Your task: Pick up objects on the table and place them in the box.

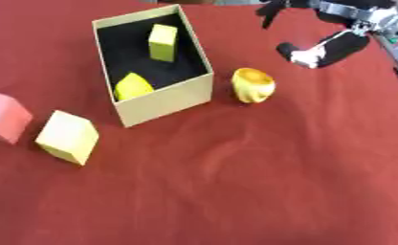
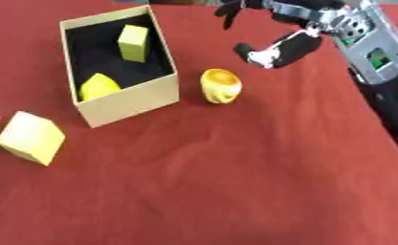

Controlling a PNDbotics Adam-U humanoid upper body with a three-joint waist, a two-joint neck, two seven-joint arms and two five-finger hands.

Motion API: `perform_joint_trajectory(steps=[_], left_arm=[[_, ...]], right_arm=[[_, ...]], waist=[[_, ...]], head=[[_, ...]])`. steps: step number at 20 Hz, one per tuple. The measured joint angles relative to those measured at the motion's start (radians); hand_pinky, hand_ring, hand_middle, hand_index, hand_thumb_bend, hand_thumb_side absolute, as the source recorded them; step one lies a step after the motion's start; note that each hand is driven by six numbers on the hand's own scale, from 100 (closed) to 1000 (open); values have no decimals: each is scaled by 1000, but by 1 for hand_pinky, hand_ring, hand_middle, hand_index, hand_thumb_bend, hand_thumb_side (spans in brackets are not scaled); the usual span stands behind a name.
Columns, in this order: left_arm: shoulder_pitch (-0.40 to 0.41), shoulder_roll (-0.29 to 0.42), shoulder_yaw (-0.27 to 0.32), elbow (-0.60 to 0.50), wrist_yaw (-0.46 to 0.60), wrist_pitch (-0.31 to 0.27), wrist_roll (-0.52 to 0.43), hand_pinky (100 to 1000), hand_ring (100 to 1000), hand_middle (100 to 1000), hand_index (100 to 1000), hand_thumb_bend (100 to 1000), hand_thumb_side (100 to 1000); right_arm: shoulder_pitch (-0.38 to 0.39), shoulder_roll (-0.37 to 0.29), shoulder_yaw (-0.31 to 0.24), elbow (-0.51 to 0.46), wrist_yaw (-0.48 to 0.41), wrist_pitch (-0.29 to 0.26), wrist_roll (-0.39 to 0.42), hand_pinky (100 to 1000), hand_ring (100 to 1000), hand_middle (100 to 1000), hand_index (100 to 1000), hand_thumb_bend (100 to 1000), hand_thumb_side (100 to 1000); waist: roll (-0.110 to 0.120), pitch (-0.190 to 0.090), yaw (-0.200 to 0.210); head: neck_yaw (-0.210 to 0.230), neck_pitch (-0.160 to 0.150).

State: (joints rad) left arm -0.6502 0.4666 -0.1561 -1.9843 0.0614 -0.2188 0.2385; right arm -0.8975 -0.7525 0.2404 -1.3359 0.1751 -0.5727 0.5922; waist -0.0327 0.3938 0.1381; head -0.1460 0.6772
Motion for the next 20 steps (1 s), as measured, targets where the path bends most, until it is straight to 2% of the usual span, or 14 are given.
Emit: perform_joint_trajectory(steps=[6, 11, 20], left_arm=[[0, 0, 0, 0, 0, 2, -2, 649, 689, 713, 810, 135, 701], [0, 0, -1, 0, 0, 4, -4, 648, 689, 714, 811, 132, 705], [0, -1, -7, 0, 4, 8, -9, 648, 690, 716, 811, 128, 709]], right_arm=[[4, 0, 6, 6, -14, 31, 31, 975, 1000, 740, 917, 233, 495], [19, 13, 29, 28, 64, 11, 11, 975, 1000, 756, 923, 254, 513], [19, 60, 53, 87, 200, -34, -34, 976, 1000, 780, 929, 281, 521]], waist=[[0, 0, 0], [4, 0, 1], [6, 0, 2]], head=[[-1, 8], [-7, 6], [-40, -20]])
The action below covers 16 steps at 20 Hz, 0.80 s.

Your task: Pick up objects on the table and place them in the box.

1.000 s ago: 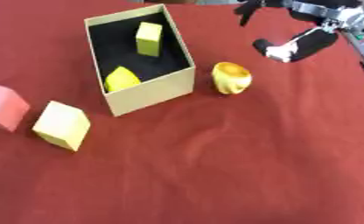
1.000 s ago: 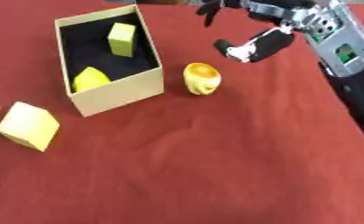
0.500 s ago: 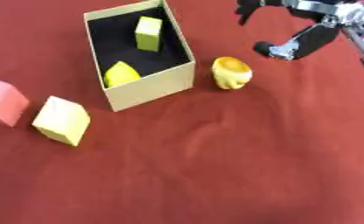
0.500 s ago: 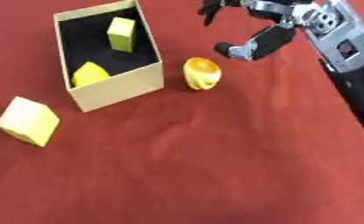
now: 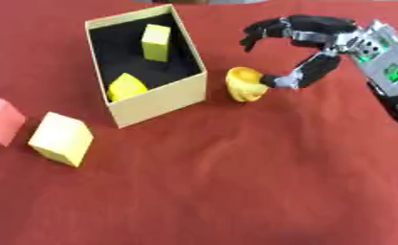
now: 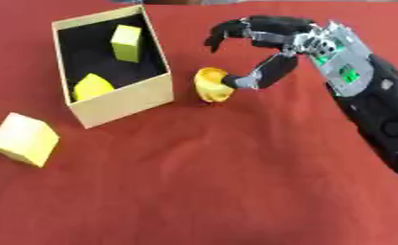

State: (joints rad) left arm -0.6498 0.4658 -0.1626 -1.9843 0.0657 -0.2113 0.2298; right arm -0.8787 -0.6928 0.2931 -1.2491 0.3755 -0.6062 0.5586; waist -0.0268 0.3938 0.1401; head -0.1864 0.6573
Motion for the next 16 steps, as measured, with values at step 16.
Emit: perform_joint_trajectory(steps=[16], left_arm=[[5, -1, -1, 0, 3, 1, -3, 647, 695, 718, 811, 122, 718]], right_arm=[[26, 21, 15, 33, 100, -57, -57, 978, 1000, 770, 927, 237, 524]], waist=[[2, 1, -2]], head=[[24, -15]])
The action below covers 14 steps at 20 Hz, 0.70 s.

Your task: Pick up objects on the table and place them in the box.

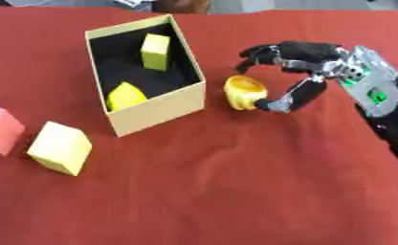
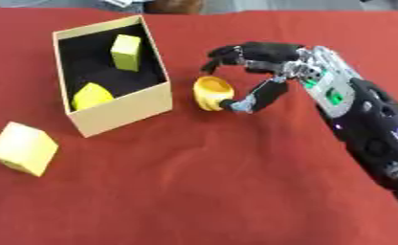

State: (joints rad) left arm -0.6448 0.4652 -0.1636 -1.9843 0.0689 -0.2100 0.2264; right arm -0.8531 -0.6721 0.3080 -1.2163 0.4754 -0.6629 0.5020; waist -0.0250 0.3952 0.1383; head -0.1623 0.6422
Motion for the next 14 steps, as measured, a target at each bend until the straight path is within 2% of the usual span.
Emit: perform_joint_trajectory(steps=[6, 9, 11, 14], left_arm=[[2, 0, 0, 0, 0, 0, 0, 646, 697, 719, 811, 119, 722], [3, 0, 0, 0, 0, 0, 0, 646, 698, 720, 811, 117, 724], [3, 0, 0, 0, 0, 0, 0, 646, 698, 720, 812, 116, 725], [4, 0, -2, 0, 1, 1, -1, 646, 699, 720, 812, 115, 725]], right_arm=[[6, 0, 0, 15, 0, -6, -6, 971, 1000, 769, 927, 226, 517], [9, 3, 0, 21, 8, -12, -12, 968, 1000, 756, 926, 132, 540], [10, 10, 1, 25, 18, -15, -15, 963, 1000, 752, 922, 100, 535], [14, 16, 1, 29, 38, -18, -18, 957, 1000, 751, 918, 100, 528]], waist=[[0, 5, 0], [-1, 5, 2], [-1, 5, 4], [-1, 5, 4]], head=[[12, 0], [14, 0], [15, 0], [17, -1]])
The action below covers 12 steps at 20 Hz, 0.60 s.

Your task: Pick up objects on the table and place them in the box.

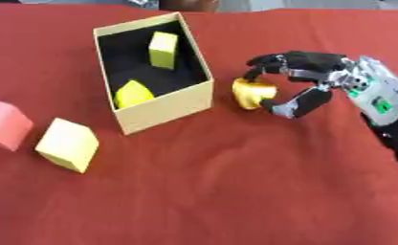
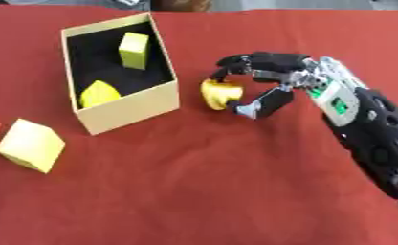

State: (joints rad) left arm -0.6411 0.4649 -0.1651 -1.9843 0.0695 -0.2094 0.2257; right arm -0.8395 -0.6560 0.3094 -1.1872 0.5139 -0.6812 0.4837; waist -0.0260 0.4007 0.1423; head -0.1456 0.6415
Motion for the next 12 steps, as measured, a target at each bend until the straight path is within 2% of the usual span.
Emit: perform_joint_trajectory(steps=[6, 10, 12], left_arm=[[0, 0, -4, 0, 1, 2, -2, 646, 700, 720, 812, 113, 726], [0, -3, -4, 0, 1, 2, -2, 646, 700, 720, 812, 113, 727], [0, -7, -4, 0, 1, 2, -2, 646, 700, 720, 812, 112, 727]], right_arm=[[-1, 11, 5, 7, 45, -8, -8, 947, 1000, 737, 908, 100, 497], [-7, 20, 6, 17, 73, -15, -15, 934, 1000, 726, 898, 100, 415], [-13, 27, 6, 24, 90, -19, -19, 921, 1000, 670, 867, 100, 377]], waist=[[0, 0, 1], [1, 0, 3], [1, 0, 4]], head=[[0, -6], [0, -10], [0, -11]])
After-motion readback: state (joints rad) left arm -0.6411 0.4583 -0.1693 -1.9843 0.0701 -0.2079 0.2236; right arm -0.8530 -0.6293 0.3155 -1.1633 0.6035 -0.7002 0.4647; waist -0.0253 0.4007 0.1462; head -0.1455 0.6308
